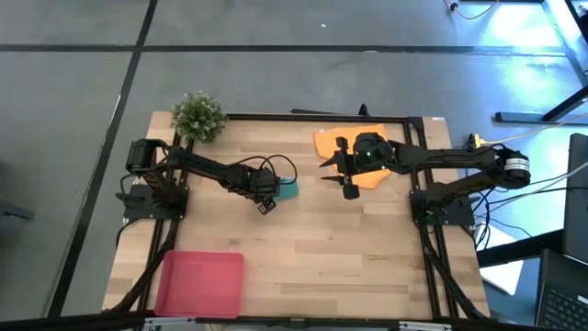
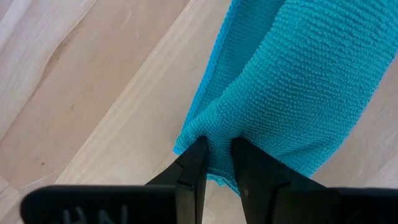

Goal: Roll microfiber towels into tight, uniform cylinder then place into a basket
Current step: Roll the blue microfiber towel

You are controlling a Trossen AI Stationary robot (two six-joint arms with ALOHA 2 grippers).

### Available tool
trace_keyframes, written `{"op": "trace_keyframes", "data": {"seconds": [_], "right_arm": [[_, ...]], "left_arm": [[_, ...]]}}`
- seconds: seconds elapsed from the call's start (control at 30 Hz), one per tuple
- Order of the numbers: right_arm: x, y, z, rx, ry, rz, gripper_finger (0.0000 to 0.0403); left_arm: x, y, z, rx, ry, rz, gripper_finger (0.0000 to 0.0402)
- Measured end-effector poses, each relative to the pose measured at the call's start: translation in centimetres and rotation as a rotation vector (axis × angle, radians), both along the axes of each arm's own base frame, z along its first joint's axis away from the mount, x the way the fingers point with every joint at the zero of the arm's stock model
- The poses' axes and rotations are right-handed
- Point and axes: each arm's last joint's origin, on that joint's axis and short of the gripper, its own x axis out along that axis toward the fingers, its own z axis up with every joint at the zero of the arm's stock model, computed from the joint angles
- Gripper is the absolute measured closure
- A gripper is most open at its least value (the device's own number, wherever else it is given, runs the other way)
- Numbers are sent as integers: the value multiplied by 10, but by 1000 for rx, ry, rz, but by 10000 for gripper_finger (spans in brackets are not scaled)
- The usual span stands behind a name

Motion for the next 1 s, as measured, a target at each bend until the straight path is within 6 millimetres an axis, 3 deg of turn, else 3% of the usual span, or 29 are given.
{"op": "trace_keyframes", "data": {"seconds": [1.0], "right_arm": [[0,0,0,0,-1,-1,225]], "left_arm": [[5,-2,7,-53,-24,-8,333]]}}
